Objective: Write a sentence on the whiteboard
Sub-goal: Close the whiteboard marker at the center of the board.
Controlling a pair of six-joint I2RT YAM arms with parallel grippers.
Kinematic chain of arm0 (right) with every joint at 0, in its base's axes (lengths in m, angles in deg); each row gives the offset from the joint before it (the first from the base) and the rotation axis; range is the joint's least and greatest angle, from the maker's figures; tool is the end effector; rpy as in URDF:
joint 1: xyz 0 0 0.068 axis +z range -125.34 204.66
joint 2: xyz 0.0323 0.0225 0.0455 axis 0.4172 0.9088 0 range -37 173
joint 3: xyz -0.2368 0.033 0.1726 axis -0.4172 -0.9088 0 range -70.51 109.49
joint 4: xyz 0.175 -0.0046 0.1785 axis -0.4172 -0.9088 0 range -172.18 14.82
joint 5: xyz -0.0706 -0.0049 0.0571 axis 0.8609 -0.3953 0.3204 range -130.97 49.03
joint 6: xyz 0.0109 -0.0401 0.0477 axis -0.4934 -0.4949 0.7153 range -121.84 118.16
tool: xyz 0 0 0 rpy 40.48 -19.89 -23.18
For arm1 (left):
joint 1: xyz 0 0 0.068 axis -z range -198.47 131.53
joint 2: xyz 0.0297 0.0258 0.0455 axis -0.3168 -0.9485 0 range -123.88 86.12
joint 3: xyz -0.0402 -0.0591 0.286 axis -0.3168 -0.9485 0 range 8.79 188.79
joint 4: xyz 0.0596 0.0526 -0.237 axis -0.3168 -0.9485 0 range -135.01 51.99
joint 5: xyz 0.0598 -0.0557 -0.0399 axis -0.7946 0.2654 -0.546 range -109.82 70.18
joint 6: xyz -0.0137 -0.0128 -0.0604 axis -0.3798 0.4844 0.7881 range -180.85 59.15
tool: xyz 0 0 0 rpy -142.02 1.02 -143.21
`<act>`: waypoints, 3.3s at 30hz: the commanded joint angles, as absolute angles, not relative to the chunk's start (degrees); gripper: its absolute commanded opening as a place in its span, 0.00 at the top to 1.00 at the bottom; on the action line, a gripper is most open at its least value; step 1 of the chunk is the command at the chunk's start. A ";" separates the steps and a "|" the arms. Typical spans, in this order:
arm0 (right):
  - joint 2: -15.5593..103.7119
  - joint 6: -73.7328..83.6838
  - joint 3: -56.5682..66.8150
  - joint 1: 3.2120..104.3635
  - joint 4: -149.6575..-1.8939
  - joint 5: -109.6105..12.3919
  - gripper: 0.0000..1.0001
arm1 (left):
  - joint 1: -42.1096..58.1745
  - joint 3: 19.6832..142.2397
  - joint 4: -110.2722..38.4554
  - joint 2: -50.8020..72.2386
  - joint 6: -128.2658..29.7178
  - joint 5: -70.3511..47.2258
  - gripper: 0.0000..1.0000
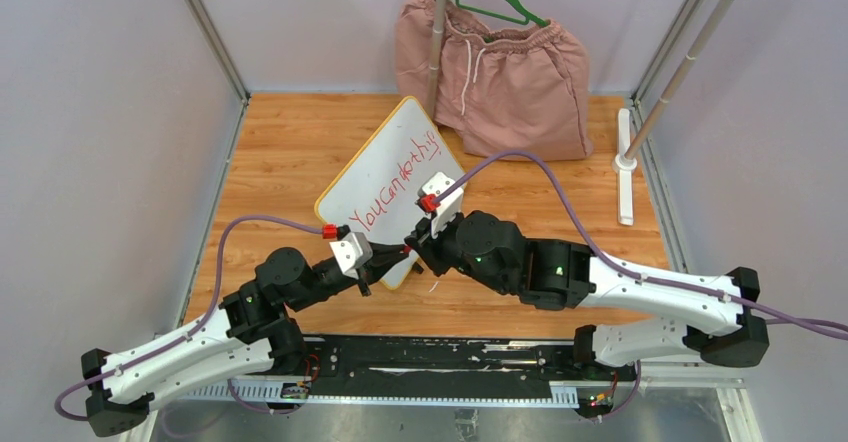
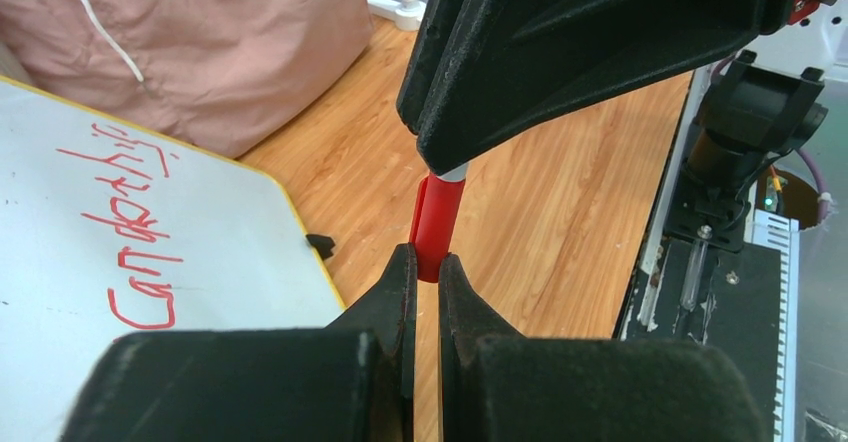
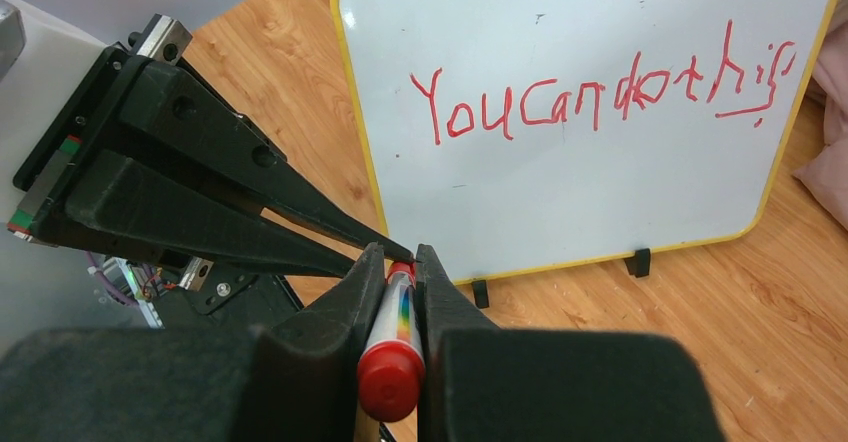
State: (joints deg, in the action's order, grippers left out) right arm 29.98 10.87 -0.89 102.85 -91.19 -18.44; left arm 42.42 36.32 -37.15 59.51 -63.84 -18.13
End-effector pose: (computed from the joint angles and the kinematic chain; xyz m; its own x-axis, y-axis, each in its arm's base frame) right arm 0.0701 0.2441 0.4206 -0.2283 -0.0990 -0.9685 -0.7972 0.5901 0.1276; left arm 0.0561 -0.1038 0.3095 0.0613 -0.0030 -0.9981 0.8857 0.4613 0.0530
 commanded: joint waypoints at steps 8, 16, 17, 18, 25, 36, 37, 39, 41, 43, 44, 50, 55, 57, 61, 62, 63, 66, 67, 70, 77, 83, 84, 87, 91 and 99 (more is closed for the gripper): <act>26.53 13.94 -4.39 102.18 -92.67 -18.53 1.00 | 43.28 38.88 -18.41 60.71 -59.09 -13.92 0.97; 26.18 14.05 -4.74 102.18 -92.08 -18.97 1.00 | 43.28 40.31 -18.41 59.78 -58.62 -13.31 0.88; 26.19 14.11 -4.69 102.16 -91.94 -19.06 1.00 | 43.24 40.35 -18.41 59.72 -58.51 -13.32 0.88; 26.19 14.12 -4.64 102.13 -91.89 -19.16 1.00 | 43.24 40.38 -18.41 59.62 -58.36 -13.26 0.88; 25.37 14.45 -4.84 102.18 -91.53 -18.91 1.00 | 43.31 39.62 -18.50 59.23 -57.39 -13.40 0.80; 23.46 15.17 -4.77 102.17 -91.44 -18.42 1.00 | 43.30 37.39 -18.50 59.50 -57.40 -14.03 0.54; 23.16 15.15 -4.77 102.13 -91.37 -18.32 1.00 | 43.26 37.22 -18.50 59.57 -57.42 -14.08 0.51; 22.36 15.16 -4.81 102.18 -91.35 -18.06 1.00 | 43.23 36.70 -18.54 59.90 -57.51 -14.55 0.43; 21.14 15.13 -5.04 102.18 -91.15 -17.56 1.00 | 43.23 36.15 -18.70 60.74 -57.73 -15.48 0.32; 19.44 14.94 -5.63 102.18 -90.48 -18.01 1.00 | 43.28 35.73 -19.35 61.42 -58.29 -16.11 0.21; 18.37 15.02 -6.10 102.18 -89.95 -18.29 1.00 | 43.25 35.57 -20.09 61.69 -58.71 -16.37 0.13; 15.20 14.15 -7.94 102.18 -87.63 -22.75 1.00 | 43.23 38.50 -26.46 60.27 -60.82 -14.34 0.00; 13.44 13.81 -9.71 102.18 -84.20 -24.69 1.00 | 43.24 46.48 -35.76 53.35 -63.31 -12.22 0.00; 13.54 13.65 -9.64 102.18 -84.01 -24.88 1.00 | 43.28 49.37 -37.69 50.79 -64.60 -10.44 0.00; 13.75 13.64 -9.60 102.18 -83.99 -25.04 1.00 | 43.25 50.83 -38.28 49.00 -66.65 -7.46 0.00; 13.67 13.70 -9.67 102.18 -83.97 -24.99 1.00 | 43.23 51.05 -38.21 48.74 -66.98 -7.35 0.00; 13.45 13.76 -9.69 102.18 -84.04 -24.83 1.00 | 43.27 51.14 -38.49 48.57 -67.27 -7.27 0.00; 12.78 13.77 -9.73 102.18 -84.06 -24.58 1.00 | 43.24 51.11 -39.24 48.56 -67.65 -7.62 0.00; 12.56 13.79 -9.67 102.18 -84.08 -24.62 1.00 | 43.23 50.88 -39.48 48.59 -67.70 -7.92 0.00; 12.32 13.85 -9.76 102.18 -84.25 -24.58 1.00 | 43.24 50.46 -39.78 48.56 -67.75 -8.56 0.06; 12.82 13.81 -9.70 102.18 -84.23 -24.42 1.00 | 43.23 52.21 -41.90 46.96 -68.50 -6.93 0.42; 13.37 14.36 -9.39 102.18 -84.14 -24.63 1.00 | 43.29 52.59 -40.61 46.82 -67.30 -6.64 0.47; 13.57 14.37 -9.33 102.18 -84.15 -24.72 1.00 | 43.24 52.56 -40.35 46.77 -67.13 -6.68 0.49; 13.87 14.46 -9.26 102.18 -84.17 -24.72 1.00 | 43.23 52.75 -39.63 46.89 -66.84 -6.77 0.58; 14.05 14.59 -9.01 102.20 -84.06 -24.75 1.00 | 43.26 52.86 -38.60 47.12 -66.42 -7.81 0.70; 14.47 14.96 -8.57 102.25 -84.49 -25.05 1.00 | 43.23 52.87 -38.28 46.82 -65.45 -7.13 0.91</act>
